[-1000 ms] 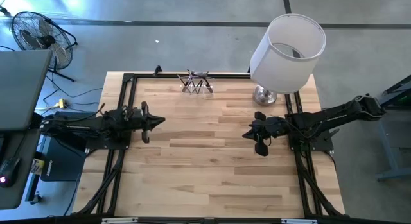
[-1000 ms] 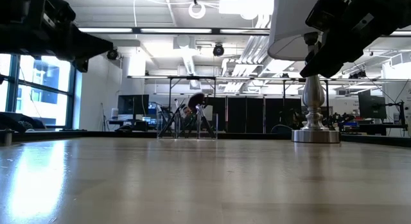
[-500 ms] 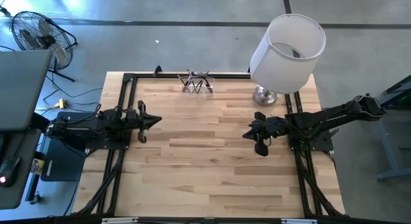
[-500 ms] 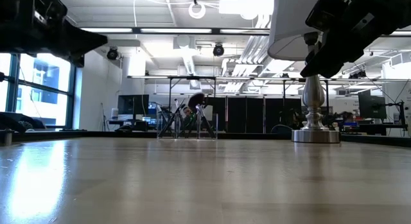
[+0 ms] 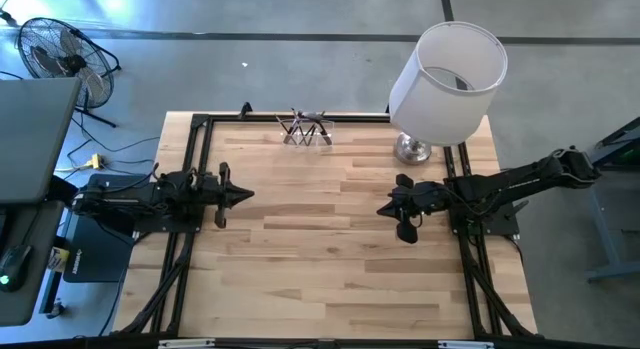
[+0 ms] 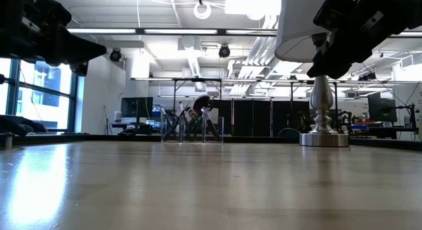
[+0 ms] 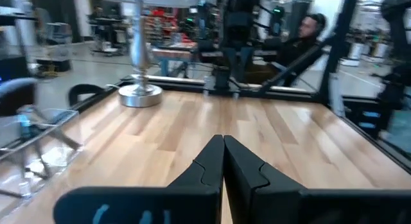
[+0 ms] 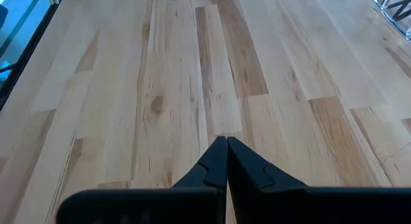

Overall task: Put items in baskets/containers
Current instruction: Return to Home Position

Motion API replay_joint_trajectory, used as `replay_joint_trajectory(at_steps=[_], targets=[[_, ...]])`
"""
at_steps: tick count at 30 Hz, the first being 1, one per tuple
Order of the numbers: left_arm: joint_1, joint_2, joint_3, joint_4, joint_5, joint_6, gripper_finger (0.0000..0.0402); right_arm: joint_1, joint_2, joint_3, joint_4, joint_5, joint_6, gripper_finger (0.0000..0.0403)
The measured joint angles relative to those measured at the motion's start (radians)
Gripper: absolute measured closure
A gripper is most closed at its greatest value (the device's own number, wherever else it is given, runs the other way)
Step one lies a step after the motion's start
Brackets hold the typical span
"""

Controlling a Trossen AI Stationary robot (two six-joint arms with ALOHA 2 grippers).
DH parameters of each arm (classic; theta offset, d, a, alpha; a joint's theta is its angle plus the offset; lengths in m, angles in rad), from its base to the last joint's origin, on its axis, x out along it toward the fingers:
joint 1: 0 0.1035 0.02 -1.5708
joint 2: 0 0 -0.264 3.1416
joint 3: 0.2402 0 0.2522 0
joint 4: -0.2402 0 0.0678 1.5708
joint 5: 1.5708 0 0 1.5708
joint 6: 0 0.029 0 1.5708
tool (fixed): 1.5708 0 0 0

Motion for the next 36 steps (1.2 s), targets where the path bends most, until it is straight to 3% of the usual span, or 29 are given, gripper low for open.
replay_joint_trajectory(at_steps=[10,18,21,29,36], targets=[[0.0,0.0,-0.001,-0.001,0.035,0.005,0.0401,0.001,-0.055,0.0,0.008,0.0,-0.009,0.0402],[0.0,0.0,-0.001,-0.001,0.035,0.004,0.04,-0.005,-0.23,-0.004,-0.197,0.012,-0.09,0.0402],[0.0,0.0,-0.001,-0.001,0.035,0.004,0.04,-0.032,-0.286,-0.057,-0.122,-0.008,-0.117,0.0402],[0.0,0.0,-0.001,-0.001,0.035,0.004,0.04,-0.13,-0.42,-0.309,0.279,-0.076,-0.06,0.0403],[0.0,0.0,-0.001,-0.001,0.035,0.004,0.04,-0.151,-0.6,-0.352,0.153,-0.084,0.025,0.0403]])
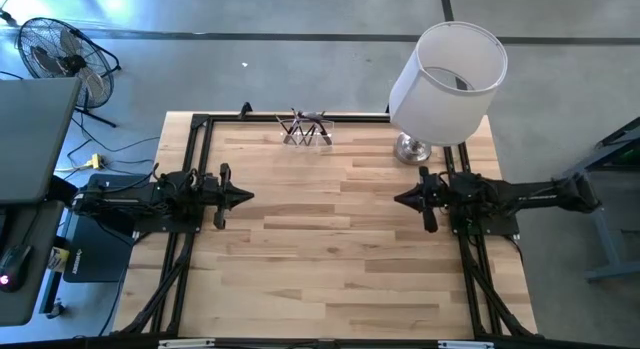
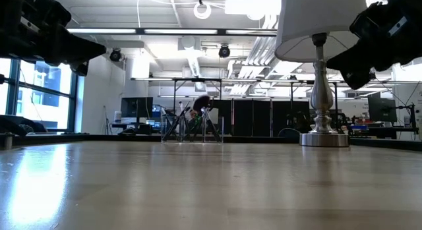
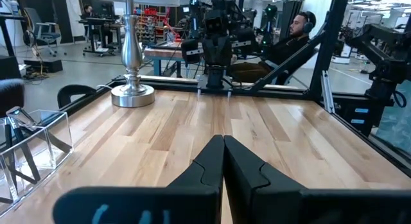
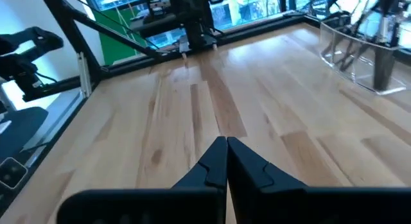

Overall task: Put items in baskets/containers
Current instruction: Return to Home Position

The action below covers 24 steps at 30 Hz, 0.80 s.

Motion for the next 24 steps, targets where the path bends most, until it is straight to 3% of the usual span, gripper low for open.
replay_joint_trajectory(at_steps=[8,13,17,19,24], targets=[[0.0,0.0,0.0,0.0,0.0,0.0,0.04,0.0,-0.222,0.006,-0.171,0.065,-0.044,0.0403],[0.0,0.0,0.0,0.0,0.0,0.0,0.04,0.0,-0.346,-0.042,-0.14,0.078,-0.085,0.0403],[0.0,0.0,0.0,0.0,-0.001,-0.001,0.04,0.0,-0.338,-0.112,-0.002,0.037,-0.121,0.0403],[0.0,0.001,0.0,0.001,-0.001,-0.001,0.04,0.0,-0.323,-0.111,-0.014,-0.007,-0.148,0.0403],[0.0,0.002,0.0,0.001,0.0,-0.001,0.04,0.0,-0.317,-0.111,-0.014,-0.006,-0.213,0.0403]])
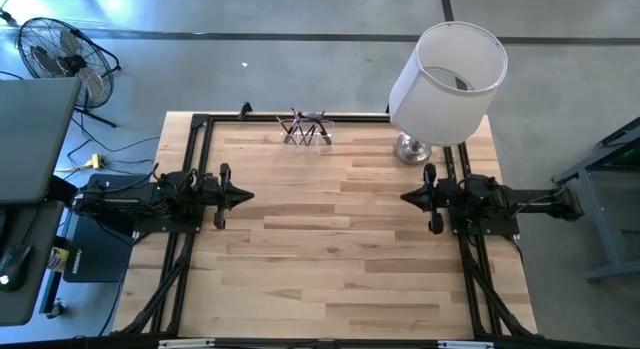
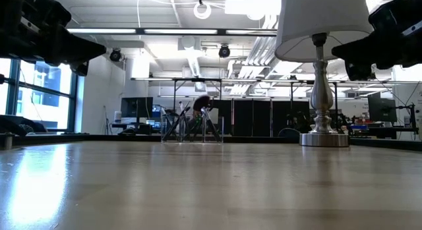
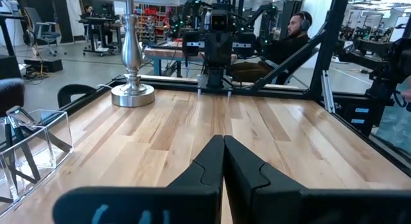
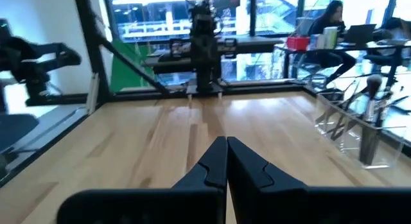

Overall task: Put items in baskets/containers
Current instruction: Return to Home Position

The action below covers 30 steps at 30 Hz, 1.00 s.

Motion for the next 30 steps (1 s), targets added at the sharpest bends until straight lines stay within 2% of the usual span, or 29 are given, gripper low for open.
replay_joint_trajectory(at_steps=[30], targets=[[0.0,0.0,0.0,0.0,0.0,0.0,0.04,0.0,0.002,0.0,0.006,0.029,0.014,0.0399]])
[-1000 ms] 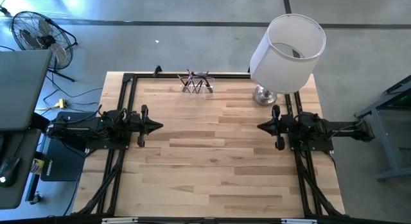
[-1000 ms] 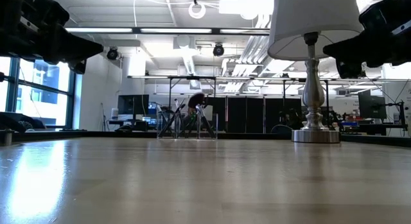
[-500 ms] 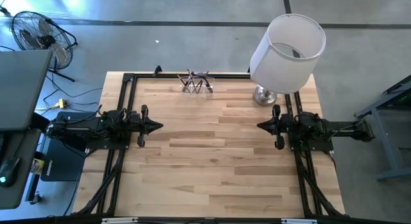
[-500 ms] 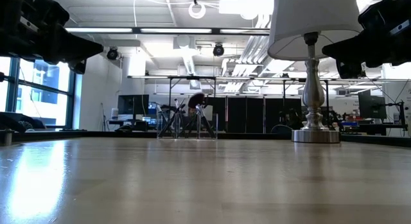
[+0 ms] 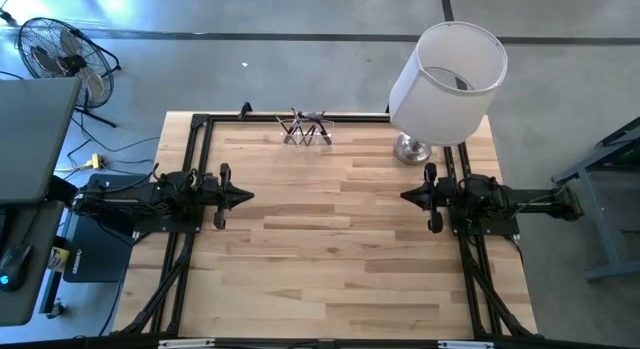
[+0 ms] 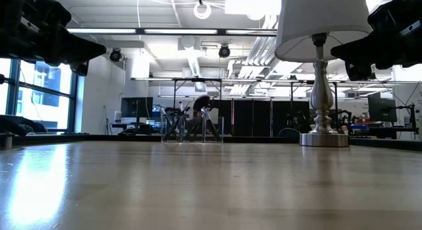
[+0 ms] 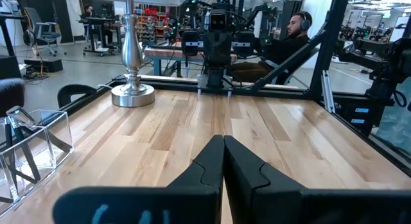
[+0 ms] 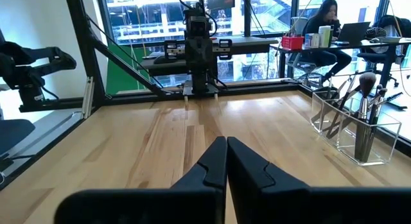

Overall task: Put items in baskets/containers
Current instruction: Return to Home Position

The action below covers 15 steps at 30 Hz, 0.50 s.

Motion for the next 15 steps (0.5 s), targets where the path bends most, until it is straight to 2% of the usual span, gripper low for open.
replay_joint_trajectory(at_steps=[15], targets=[[0.0,0.0,0.0,0.0,0.0,0.0,0.04,0.0,0.0,0.0,0.0,0.0,0.0,0.0396]])
